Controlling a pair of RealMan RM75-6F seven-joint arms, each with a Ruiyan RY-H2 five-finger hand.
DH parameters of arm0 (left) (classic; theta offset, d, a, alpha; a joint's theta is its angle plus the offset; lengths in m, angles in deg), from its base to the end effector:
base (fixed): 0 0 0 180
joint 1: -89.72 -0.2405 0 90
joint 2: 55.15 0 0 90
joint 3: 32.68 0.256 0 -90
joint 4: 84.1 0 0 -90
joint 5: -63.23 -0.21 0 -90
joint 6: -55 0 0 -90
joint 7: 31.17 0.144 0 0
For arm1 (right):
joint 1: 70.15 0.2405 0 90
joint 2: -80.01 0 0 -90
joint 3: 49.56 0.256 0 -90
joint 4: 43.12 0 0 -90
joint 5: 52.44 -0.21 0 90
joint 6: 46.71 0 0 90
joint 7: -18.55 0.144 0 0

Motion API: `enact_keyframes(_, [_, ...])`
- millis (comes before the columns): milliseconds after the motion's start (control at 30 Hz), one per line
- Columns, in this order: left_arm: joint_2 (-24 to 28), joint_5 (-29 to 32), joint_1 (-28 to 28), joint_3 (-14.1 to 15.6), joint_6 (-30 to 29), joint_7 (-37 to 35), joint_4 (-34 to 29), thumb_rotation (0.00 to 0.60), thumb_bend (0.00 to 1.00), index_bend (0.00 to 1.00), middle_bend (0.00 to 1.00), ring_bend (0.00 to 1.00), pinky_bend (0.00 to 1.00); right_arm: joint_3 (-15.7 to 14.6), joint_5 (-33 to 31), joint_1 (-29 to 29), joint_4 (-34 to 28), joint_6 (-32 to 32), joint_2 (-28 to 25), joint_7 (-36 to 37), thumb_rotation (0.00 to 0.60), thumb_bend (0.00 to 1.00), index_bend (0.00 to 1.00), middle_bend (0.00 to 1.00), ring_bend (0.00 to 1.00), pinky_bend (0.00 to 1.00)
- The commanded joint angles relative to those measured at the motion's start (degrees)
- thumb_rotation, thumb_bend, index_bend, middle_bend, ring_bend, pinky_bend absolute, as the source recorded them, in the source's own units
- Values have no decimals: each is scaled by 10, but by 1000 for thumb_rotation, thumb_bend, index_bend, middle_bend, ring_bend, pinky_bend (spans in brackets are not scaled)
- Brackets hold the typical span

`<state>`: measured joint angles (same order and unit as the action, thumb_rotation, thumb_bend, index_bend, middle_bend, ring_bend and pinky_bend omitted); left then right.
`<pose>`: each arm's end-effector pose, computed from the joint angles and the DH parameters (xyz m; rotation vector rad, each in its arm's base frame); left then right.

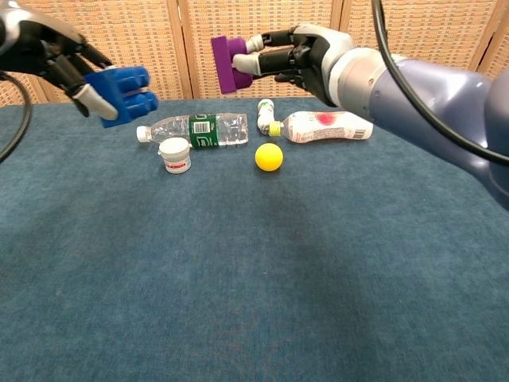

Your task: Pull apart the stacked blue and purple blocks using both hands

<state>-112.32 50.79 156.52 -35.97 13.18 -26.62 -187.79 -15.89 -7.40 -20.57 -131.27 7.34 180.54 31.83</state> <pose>-0.1238 0.3895 0.1117 -1.4756 -1.5914 -0.7672 -0.0230 -0.3823 -0.0168 1.1408 -1.9559 1.6703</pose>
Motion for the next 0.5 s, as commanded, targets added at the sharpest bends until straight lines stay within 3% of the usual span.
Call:
enact_keyframes(33, [16, -33, -25, 12, 10, 3, 16, 600, 225, 639, 558, 354, 315, -5, 3, -4, -1, -1, -9, -5, 600, 434, 621, 655, 244, 0])
enact_keyframes(167, [26, -85, -56, 37, 5, 24, 33, 600, 226, 639, 539, 354, 315, -35, 30, -9, 10, 0, -29, -37, 600, 434, 621, 655, 244, 0])
enact_keyframes(300, [15, -141, -93, 65, -39, 53, 54, 600, 225, 639, 528, 354, 314, -90, 80, -13, 32, -2, -50, -89, 600, 434, 622, 655, 244, 0])
enact_keyframes(500, [-15, -181, -132, 77, -84, 69, 84, 600, 225, 634, 505, 354, 296, -133, 129, -20, 46, -2, -66, -120, 600, 434, 622, 655, 244, 0])
